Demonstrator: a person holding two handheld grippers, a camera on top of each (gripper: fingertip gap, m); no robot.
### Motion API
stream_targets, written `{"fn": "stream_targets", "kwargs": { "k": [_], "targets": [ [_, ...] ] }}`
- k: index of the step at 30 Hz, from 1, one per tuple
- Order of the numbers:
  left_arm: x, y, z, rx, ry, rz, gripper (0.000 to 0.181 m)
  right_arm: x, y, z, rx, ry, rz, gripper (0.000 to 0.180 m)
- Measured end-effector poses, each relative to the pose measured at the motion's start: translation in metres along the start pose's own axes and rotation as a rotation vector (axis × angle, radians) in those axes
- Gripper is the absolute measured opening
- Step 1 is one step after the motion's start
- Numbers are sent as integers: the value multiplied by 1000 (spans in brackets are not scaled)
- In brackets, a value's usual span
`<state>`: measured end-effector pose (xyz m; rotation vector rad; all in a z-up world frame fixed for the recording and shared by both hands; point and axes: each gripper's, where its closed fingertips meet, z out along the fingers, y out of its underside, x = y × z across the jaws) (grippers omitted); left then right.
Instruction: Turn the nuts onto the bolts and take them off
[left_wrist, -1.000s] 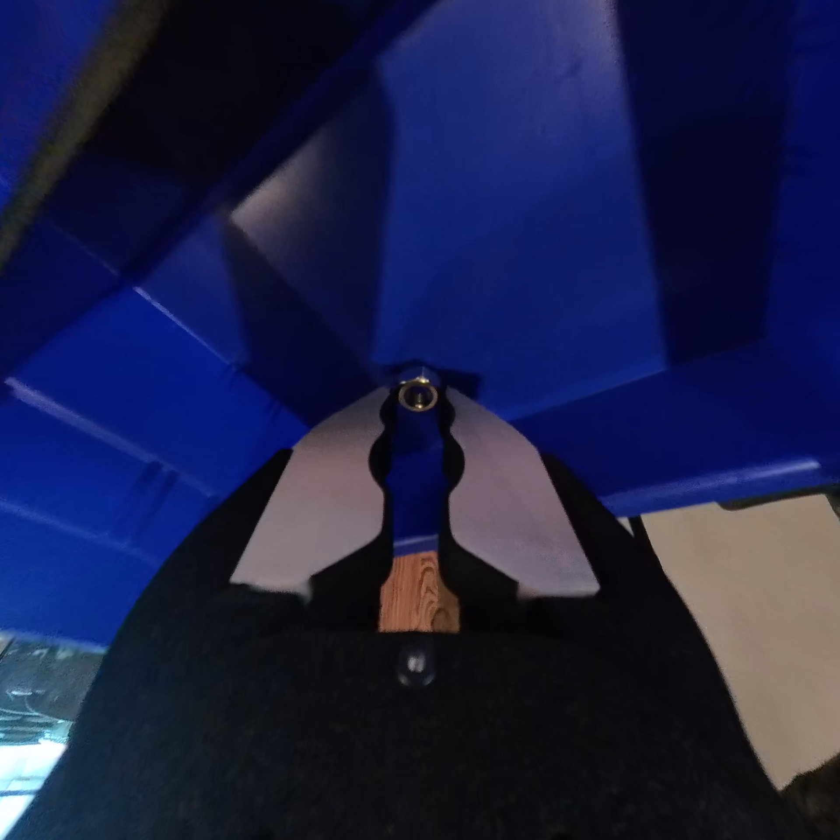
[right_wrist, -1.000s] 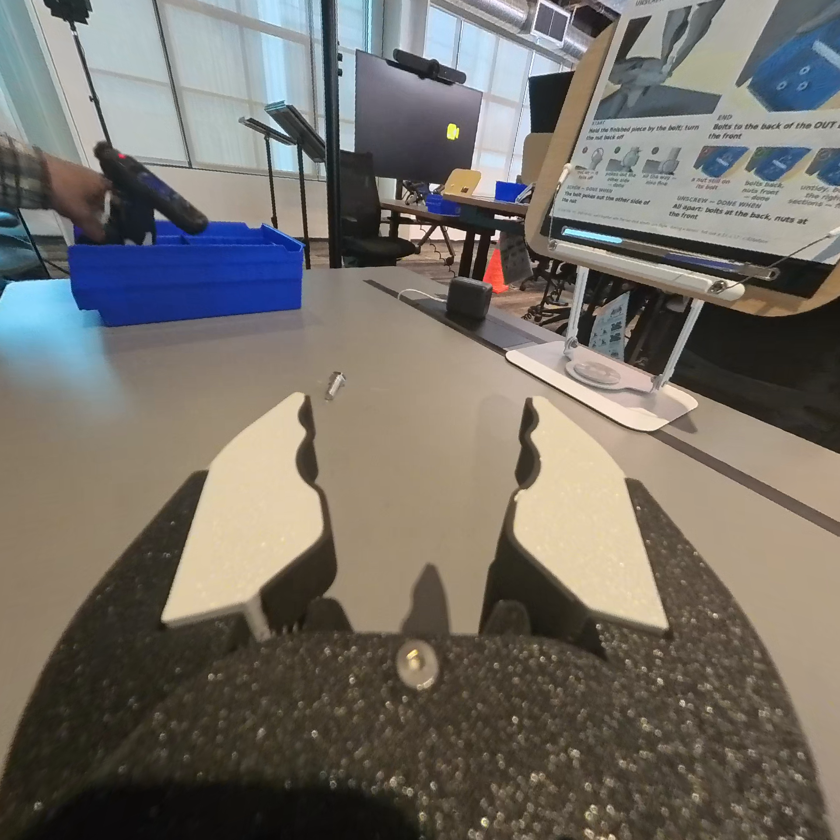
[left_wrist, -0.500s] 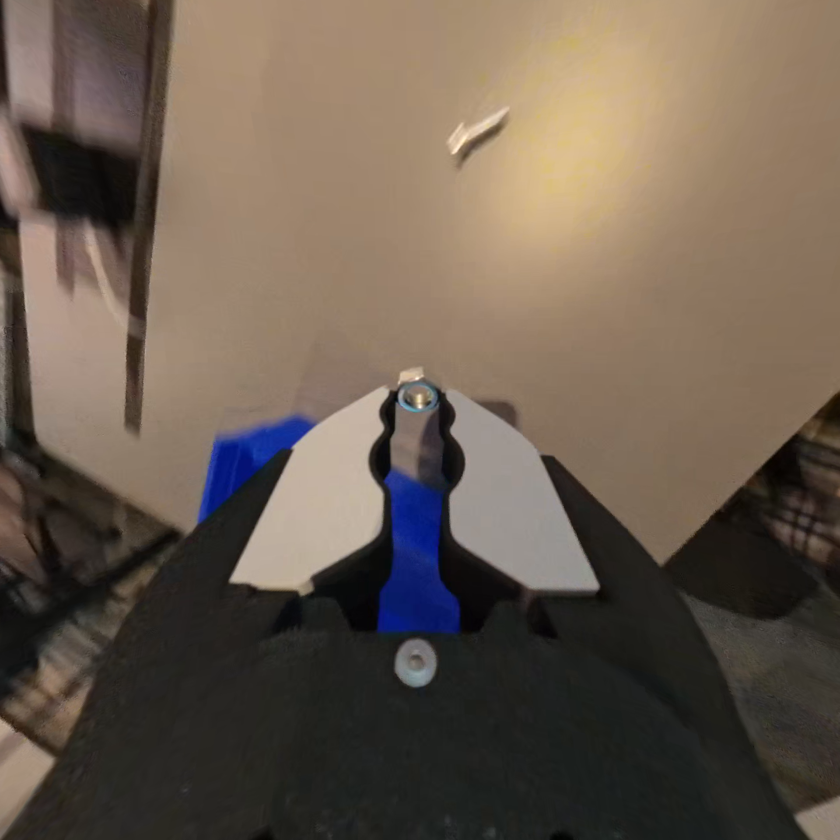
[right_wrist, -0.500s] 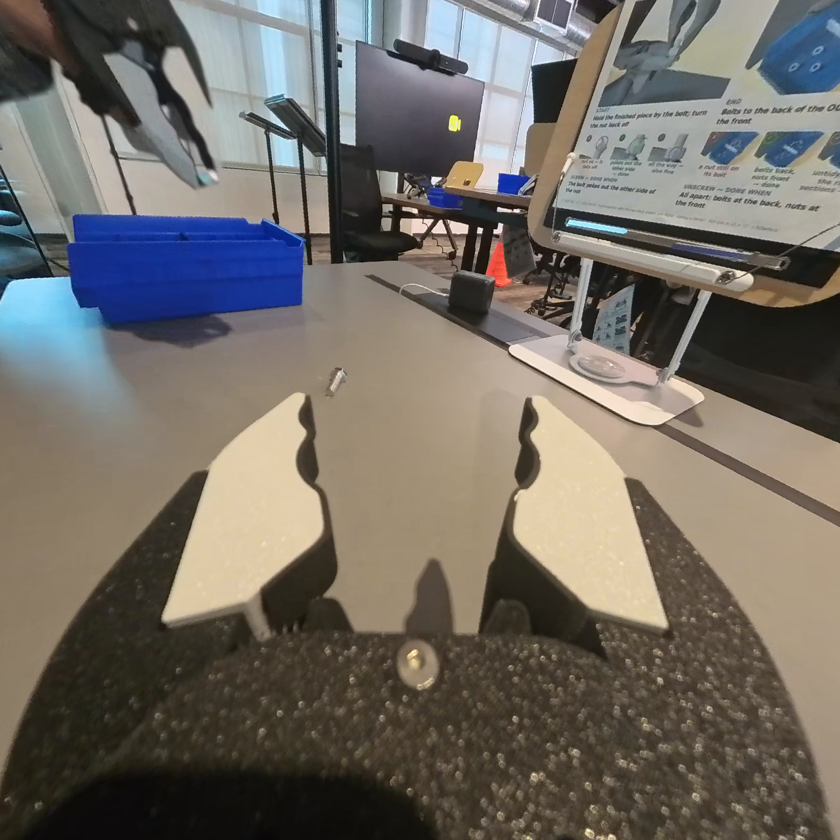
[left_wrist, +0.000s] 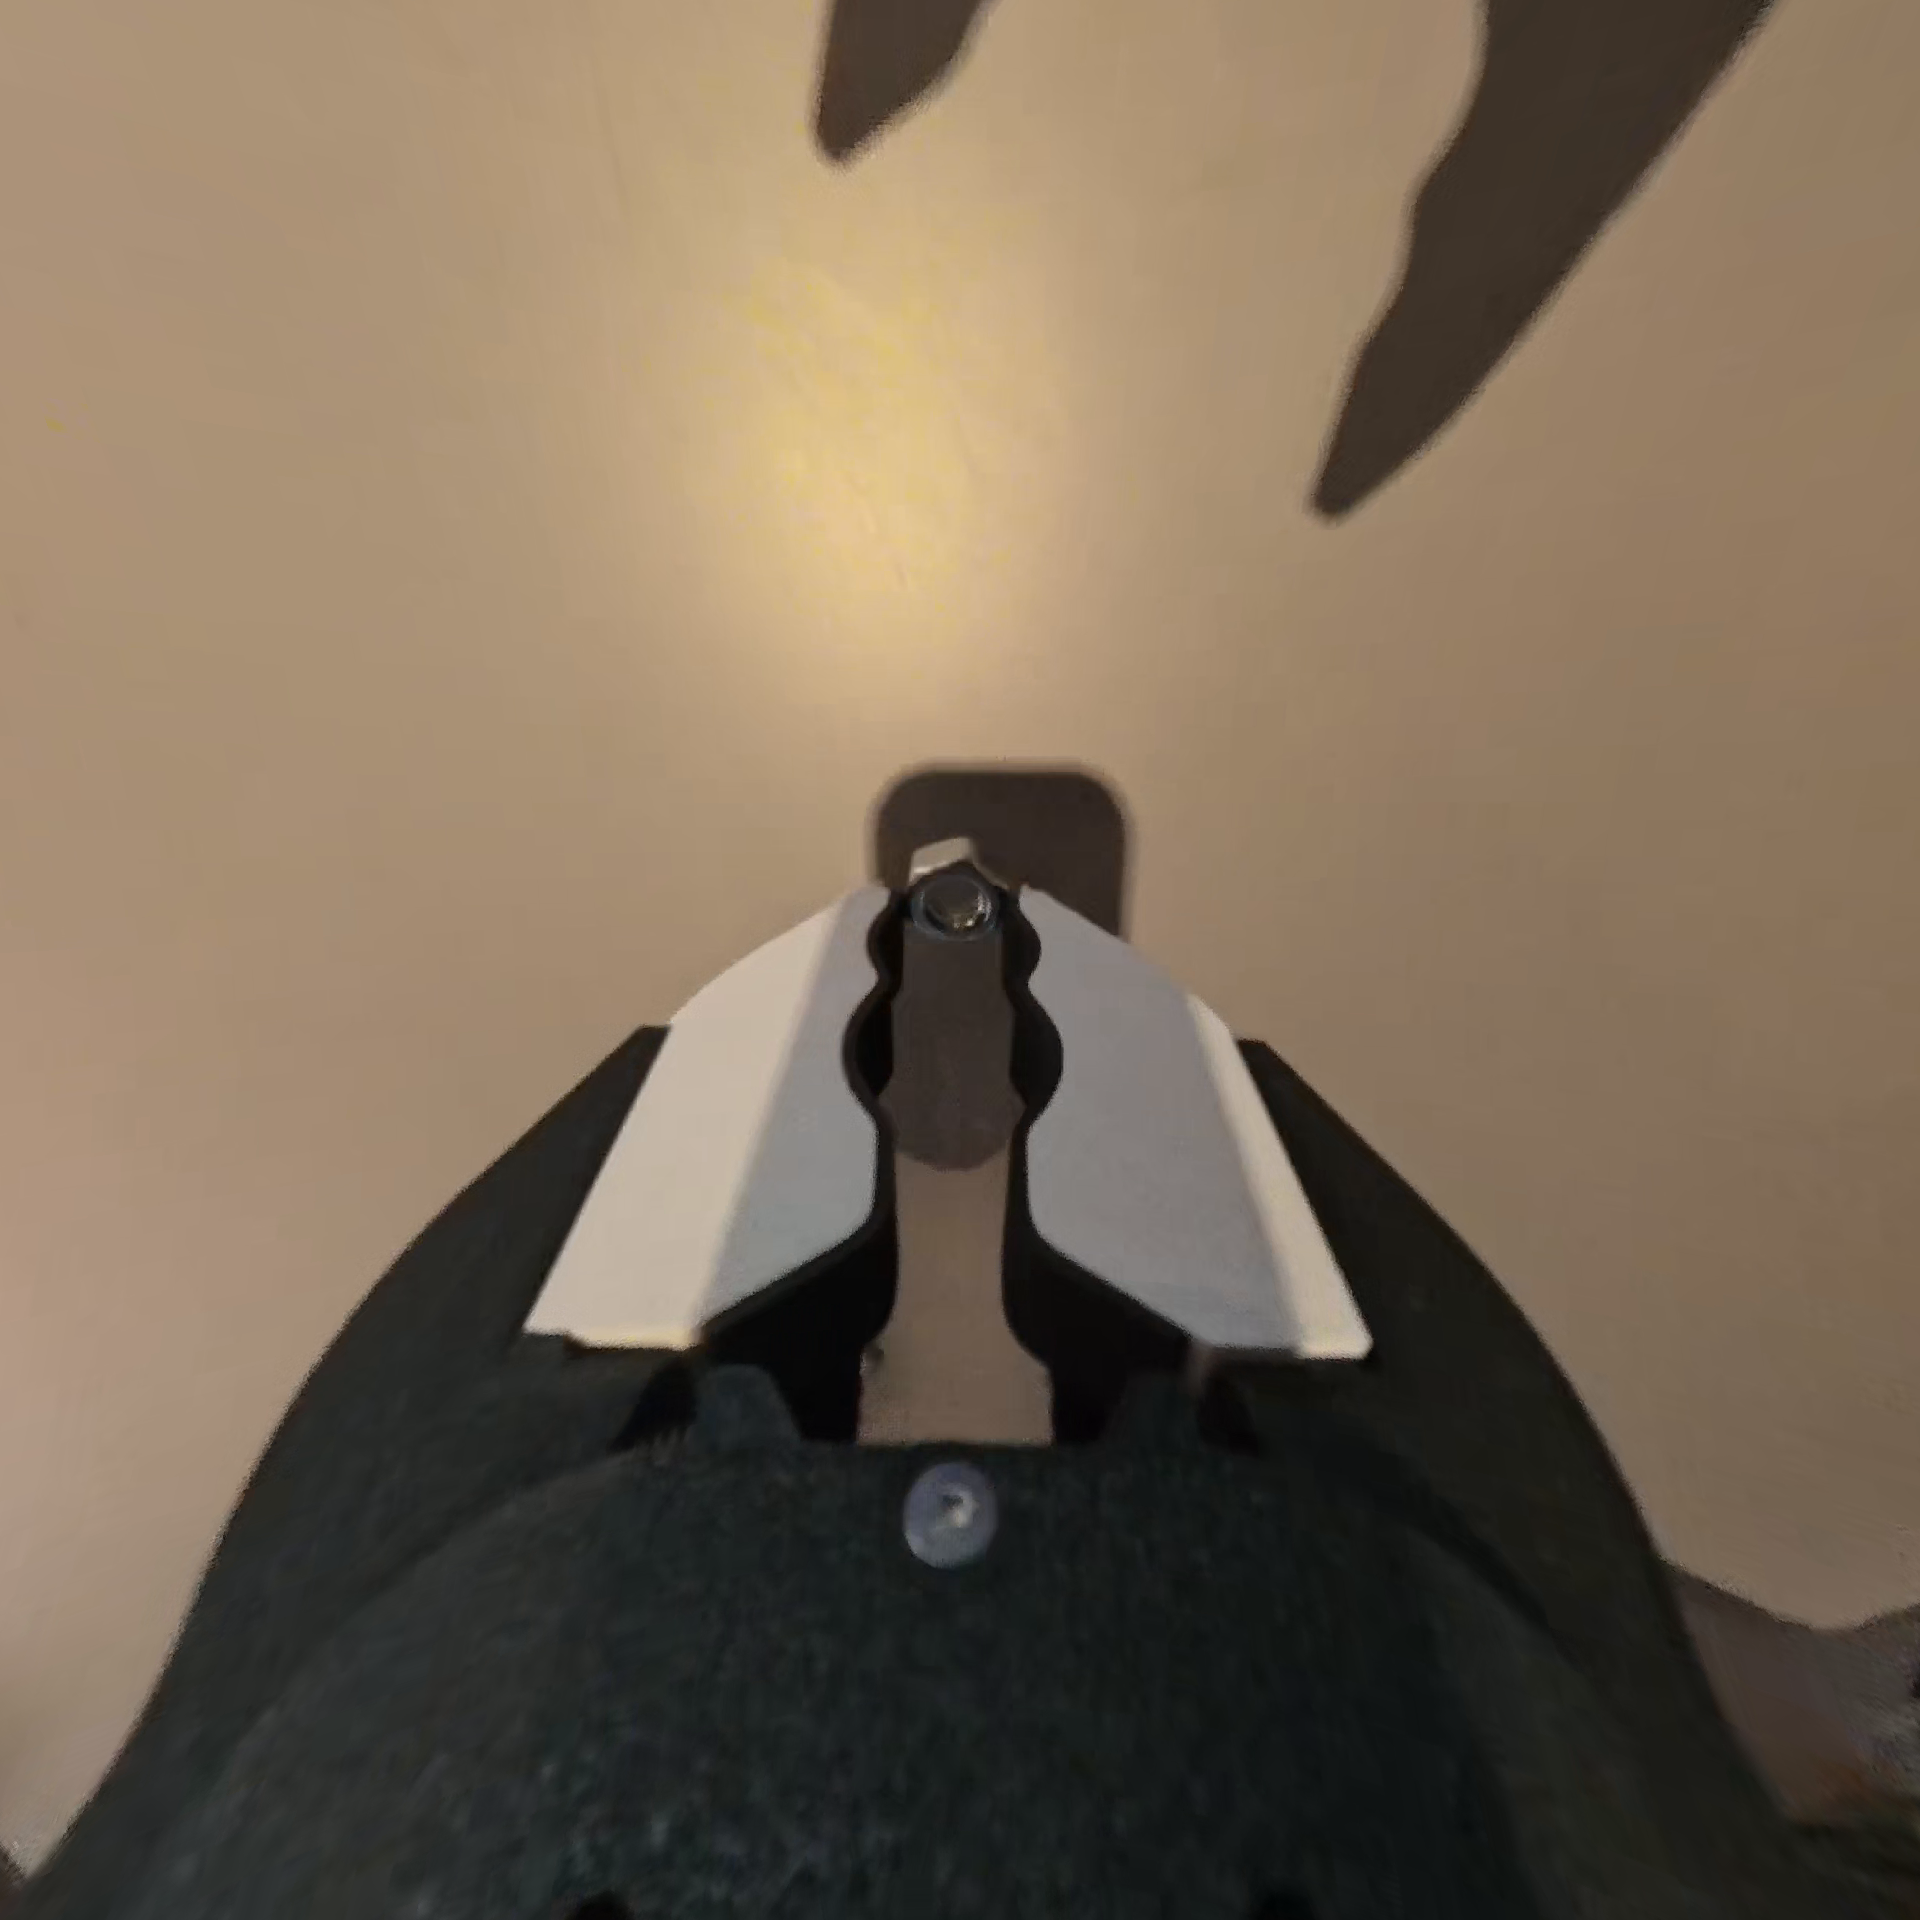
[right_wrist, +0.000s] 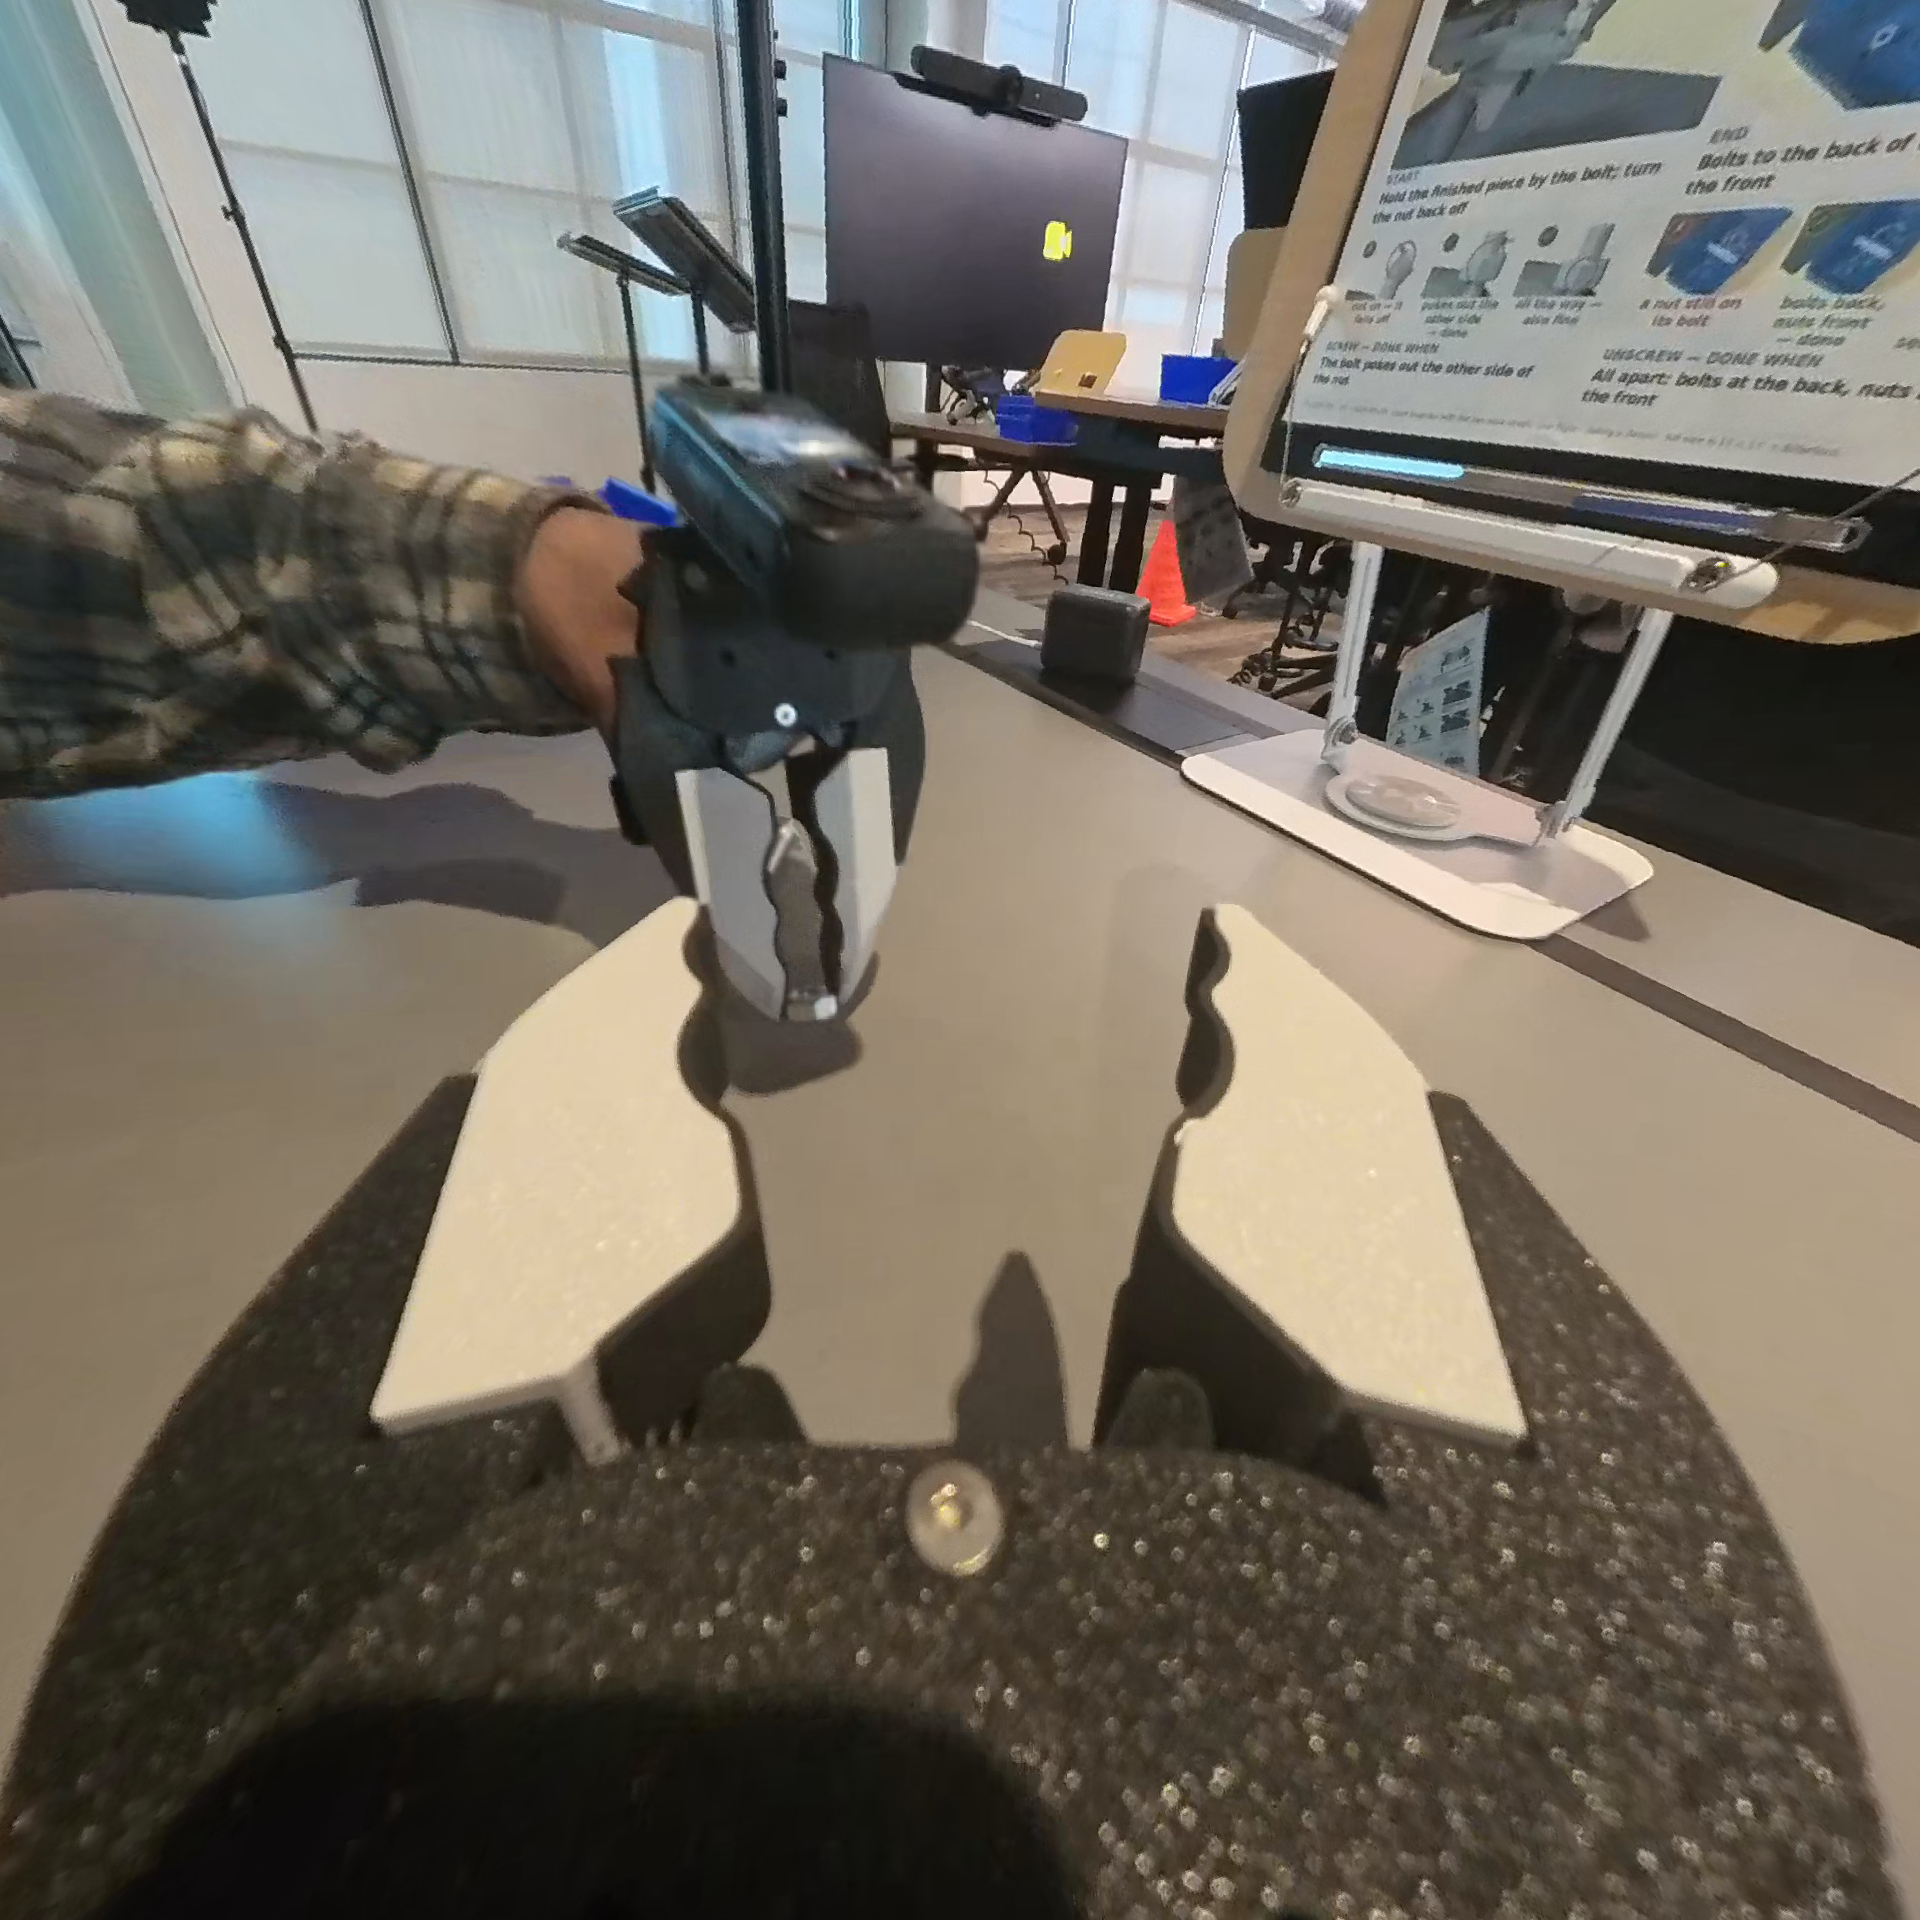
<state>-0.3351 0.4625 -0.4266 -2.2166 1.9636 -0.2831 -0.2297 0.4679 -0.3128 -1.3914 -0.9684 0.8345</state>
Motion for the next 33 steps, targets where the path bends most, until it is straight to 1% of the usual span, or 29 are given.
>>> {"fn": "stream_targets", "kwargs": {
  "k": [1, 3, 6, 7, 9, 11, 13, 15, 18, 20, 22, 26, 30, 33],
  "targets": [
    [0, 2, 3, -16, 4, 5, 18, -1, 0, 1, -4, -2, -5, 85],
    [-2, 8, 9, -56, -2, 14, 18, -3, 1, 2, -11, -6, -15, 85],
    [-2, 9, 9, -41, -4, 12, 18, -4, 2, 3, -18, -13, -18, 86],
    [-3, 10, 8, -39, -6, 8, 21, -5, 2, 3, -20, -14, -17, 86],
    [-5, 15, 2, -16, -24, 2, 28, -5, 3, 3, -23, -15, -17, 86],
    [-12, 24, -16, 35, -65, -15, 31, -5, 3, 3, -19, -13, -14, 86],
    [-27, 44, -39, 82, -123, -34, 33, -5, 2, 3, -13, -17, -10, 86],
    [-40, 73, -59, 112, -156, -47, 36, -6, 2, 4, -16, -20, -11, 86],
    [-45, 107, -72, 181, -101, -57, 35, -9, 3, 5, -22, -28, -24, 86],
    [-43, 121, -72, 198, -83, -19, 34, -10, 4, 6, -29, -29, -31, 86],
    [-39, 127, -68, 202, -66, 31, 30, -9, 6, 6, -32, -31, -28, 86],
    [-31, 126, -56, 209, -34, 93, 31, -9, 9, 7, -41, -35, -21, 87],
    [-36, 124, -44, 192, -52, 131, 35, -10, 11, 9, -50, -40, -24, 87],
    [-39, 127, -35, 177, -50, 135, 30, -10, 12, 9, -54, -41, -26, 87]
  ]
}}
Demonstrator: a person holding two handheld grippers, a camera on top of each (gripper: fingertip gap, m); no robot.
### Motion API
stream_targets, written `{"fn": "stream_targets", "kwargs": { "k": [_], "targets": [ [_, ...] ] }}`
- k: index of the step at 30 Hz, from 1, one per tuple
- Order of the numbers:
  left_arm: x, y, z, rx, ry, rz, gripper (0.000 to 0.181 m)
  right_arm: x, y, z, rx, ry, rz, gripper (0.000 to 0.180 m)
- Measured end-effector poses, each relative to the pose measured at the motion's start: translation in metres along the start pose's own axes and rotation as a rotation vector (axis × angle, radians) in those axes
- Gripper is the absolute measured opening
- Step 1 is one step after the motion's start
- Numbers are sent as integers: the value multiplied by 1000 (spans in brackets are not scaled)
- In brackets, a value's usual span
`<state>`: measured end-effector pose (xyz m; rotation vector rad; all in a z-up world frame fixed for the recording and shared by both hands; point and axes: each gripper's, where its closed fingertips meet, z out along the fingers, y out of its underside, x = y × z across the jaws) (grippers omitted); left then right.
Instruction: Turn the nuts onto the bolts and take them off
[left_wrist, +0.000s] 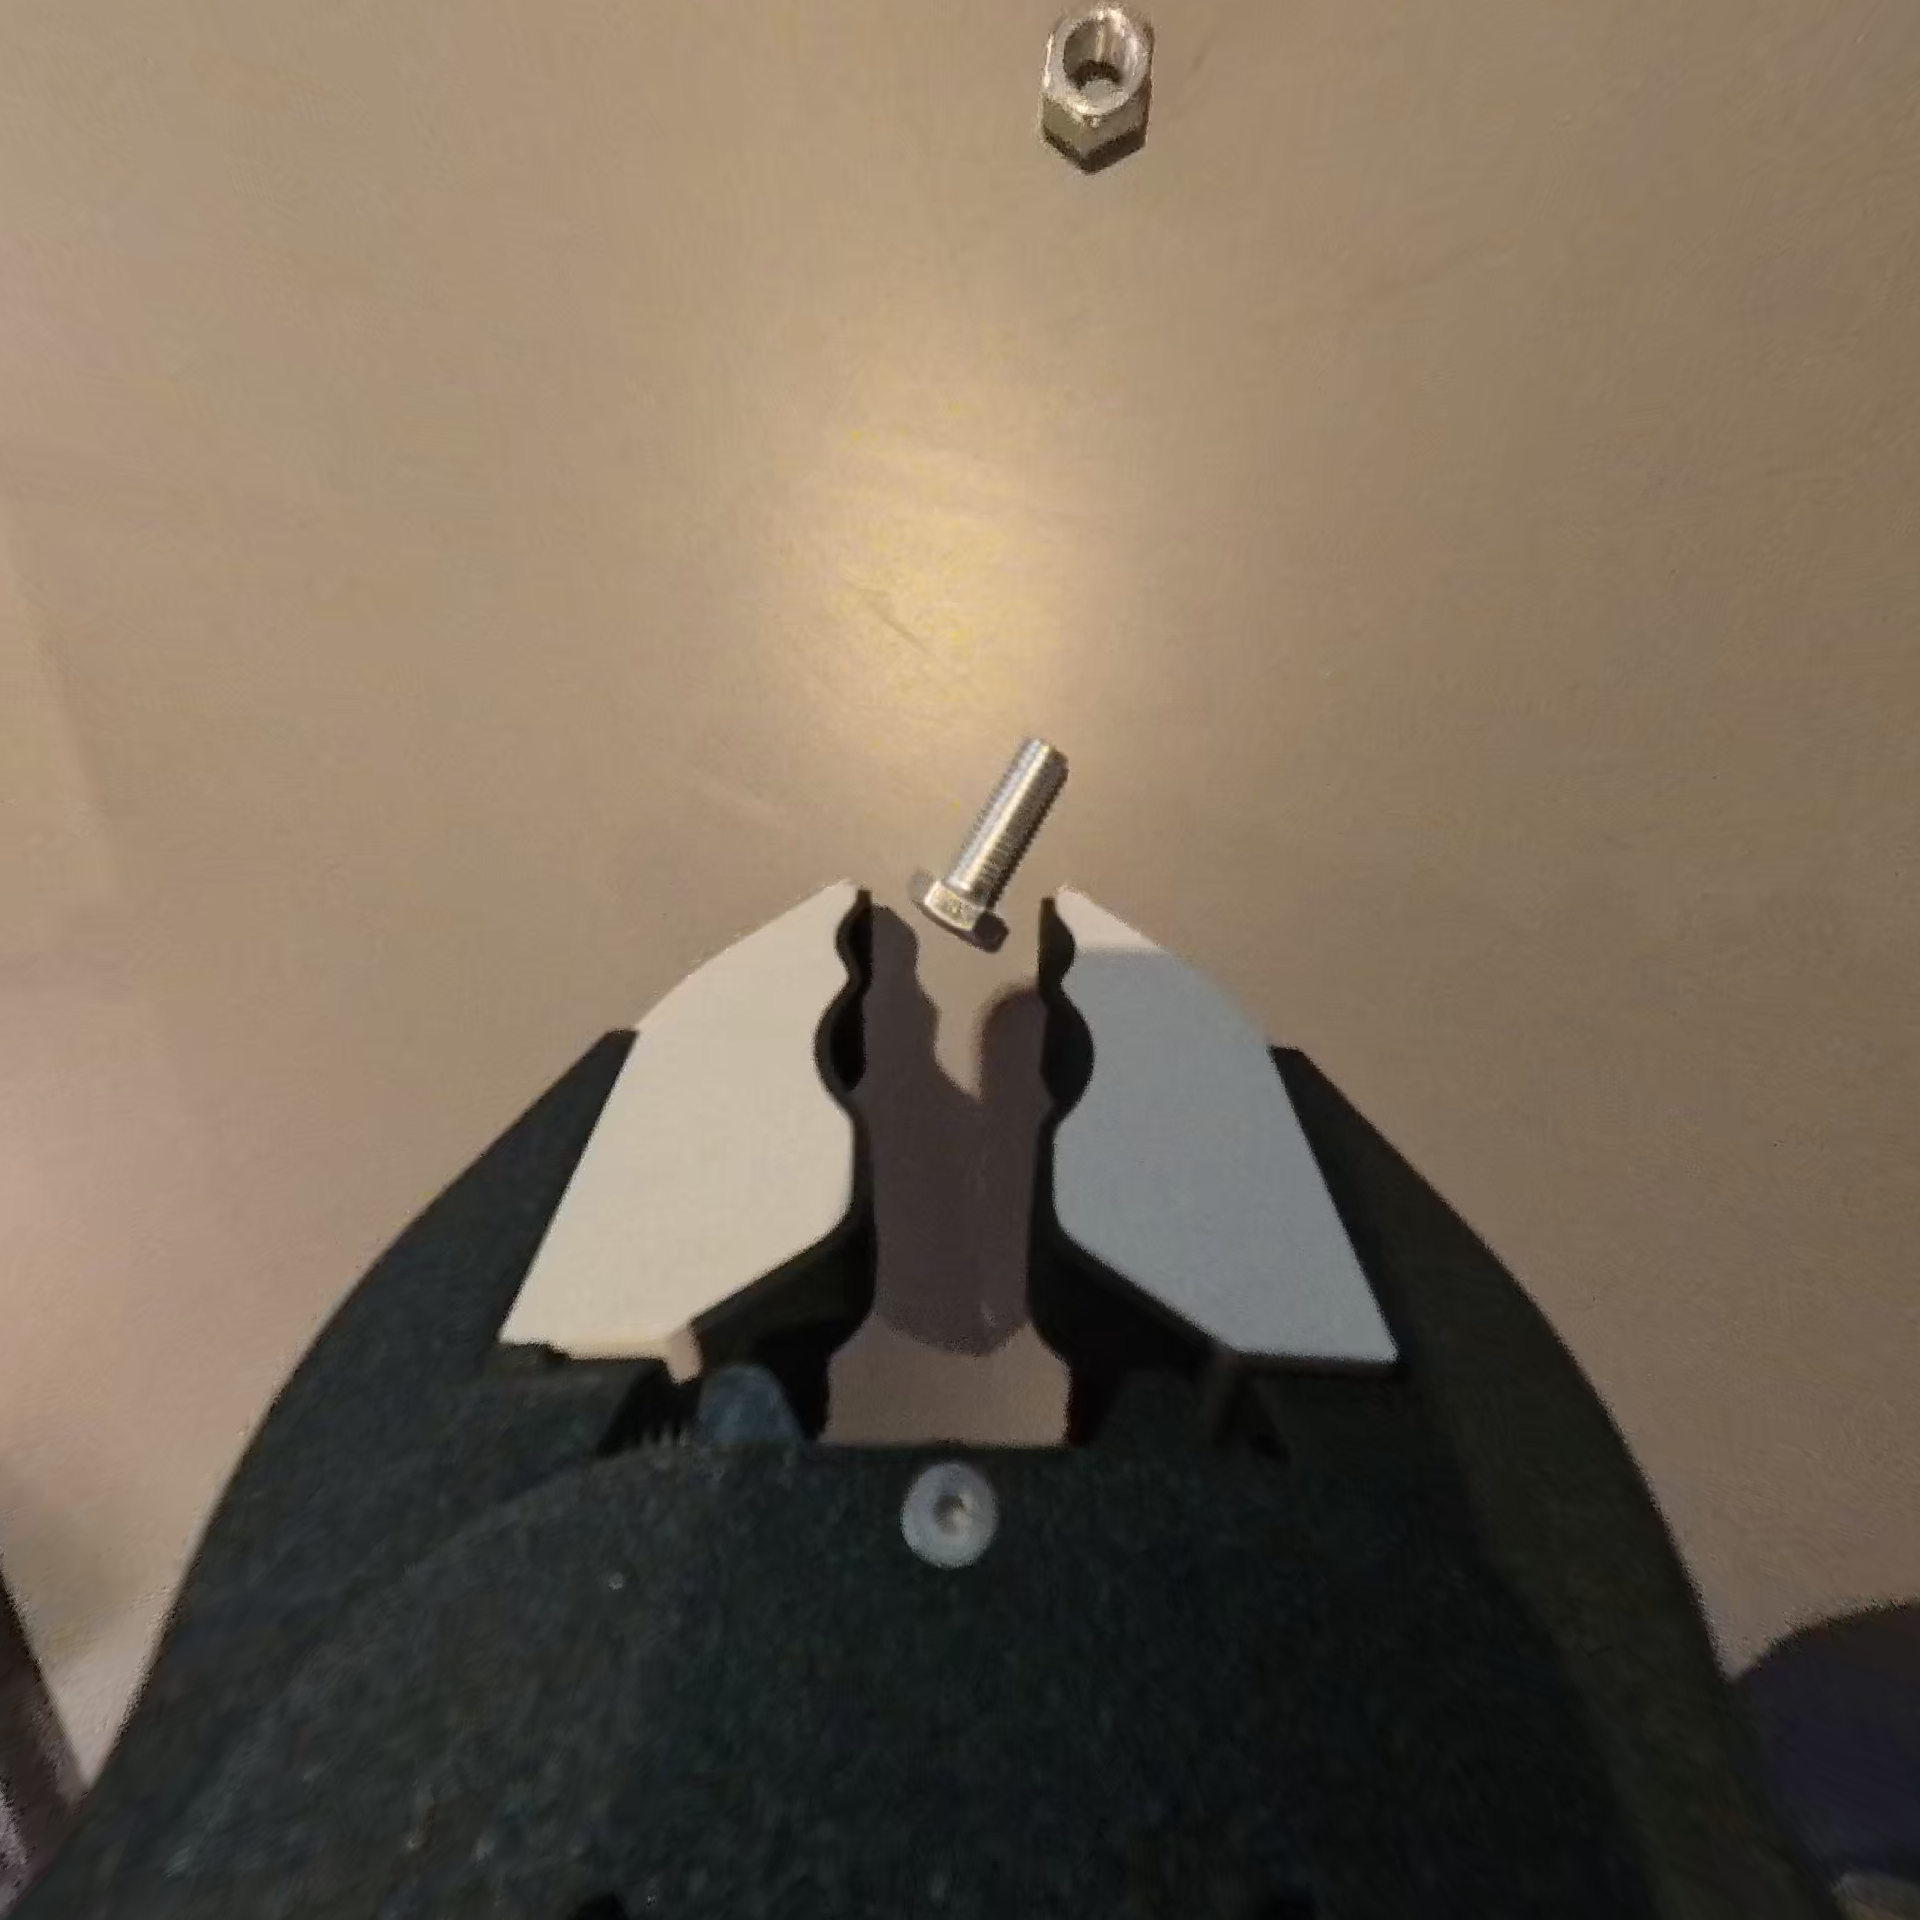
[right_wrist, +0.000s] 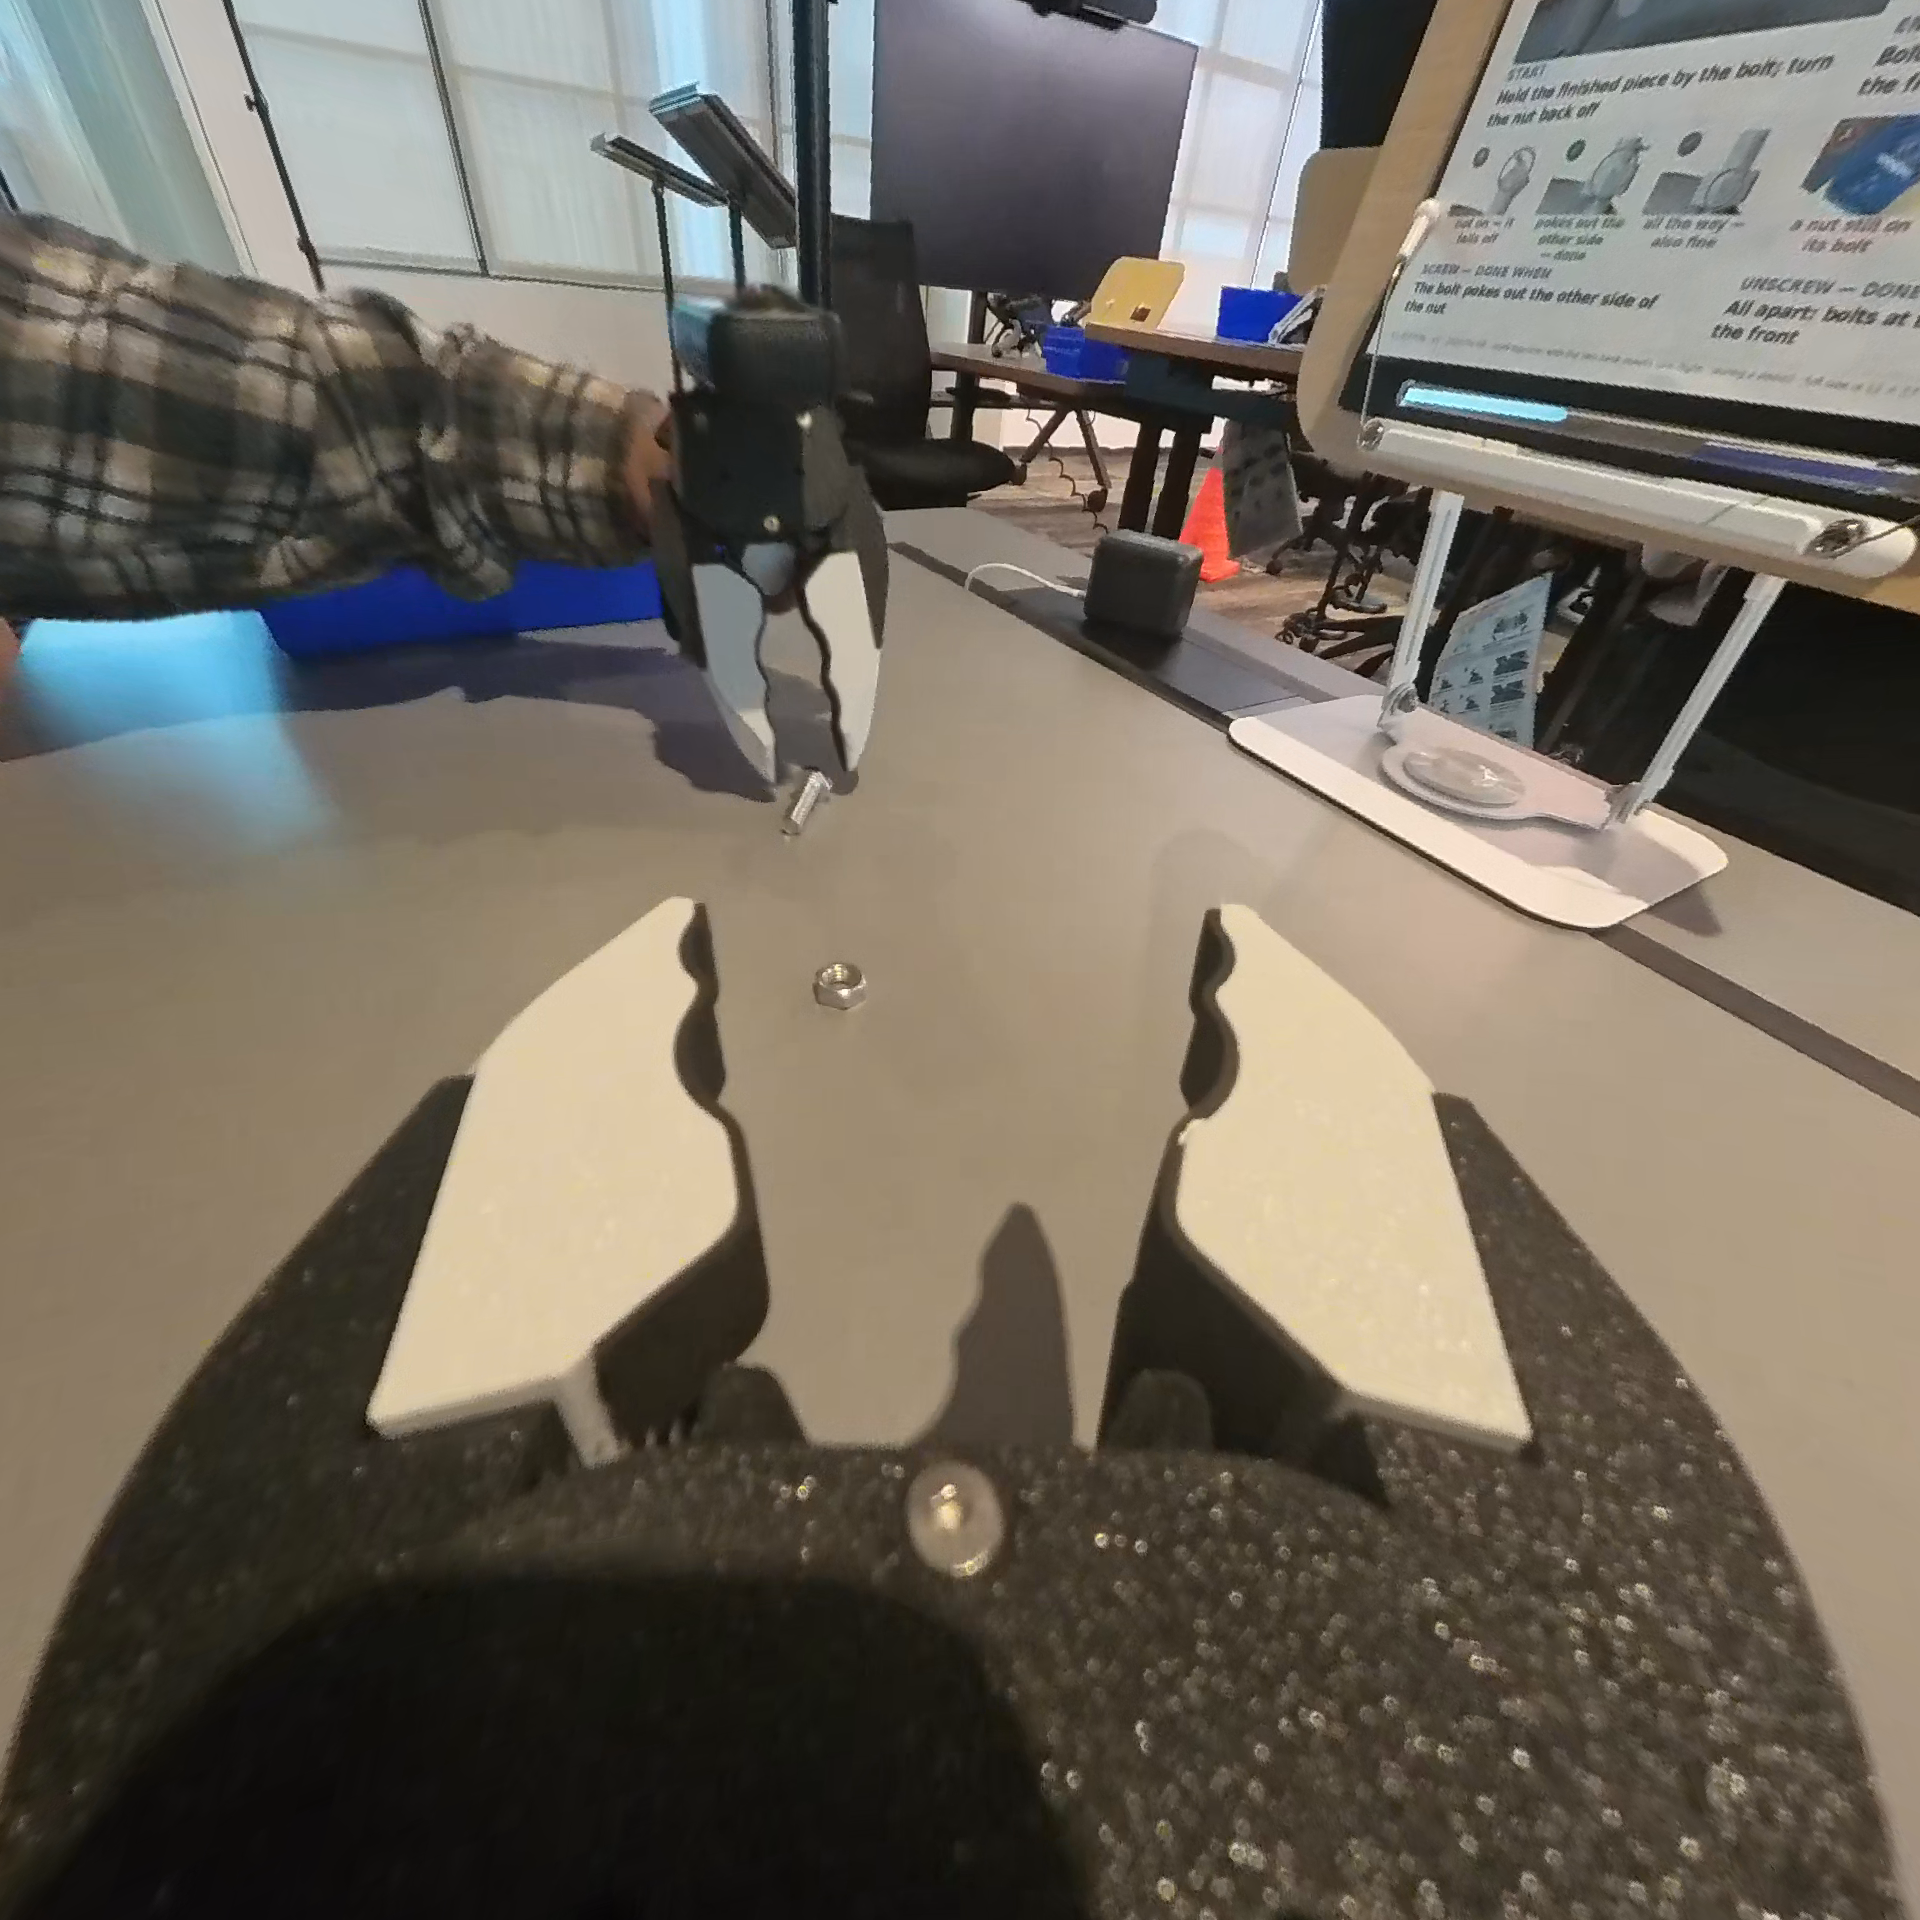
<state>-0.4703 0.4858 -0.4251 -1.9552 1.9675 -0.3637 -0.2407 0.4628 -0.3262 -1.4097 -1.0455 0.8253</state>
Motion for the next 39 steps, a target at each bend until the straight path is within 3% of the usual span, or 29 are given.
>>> {"fn": "stream_targets", "kwargs": {
  "k": [12, 17, 20, 22, 25, 28, 32, 39],
  "targets": [
    [3, -5, 15, 53, 3, -39, 18, -4, -1, 1, 0, -16, -9, 86],
    [-5, -8, 13, 75, -73, -217, 18, -7, -4, 1, 15, -24, -4, 85],
    [-12, -32, 6, 247, -115, -386, 18, -6, -10, 0, 54, -23, 16, 83],
    [-13, -67, -6, 458, -103, -488, 18, -1, -15, 2, 85, -15, 33, 79],
    [-11, -130, -37, 830, -17, -603, 18, 2, -39, 11, 178, -46, 98, 72],
    [-9, -177, -65, 1080, 90, -647, 18, 5, -70, 23, 217, -68, 51, 62],
    [-7, -207, -81, 1205, 148, -636, 18, 8, -103, 43, 241, -123, 28, 51],
    [-9, -211, -92, 1294, 246, -666, 18, 6, -106, 68, 247, -213, 51, 28]
  ]
}}
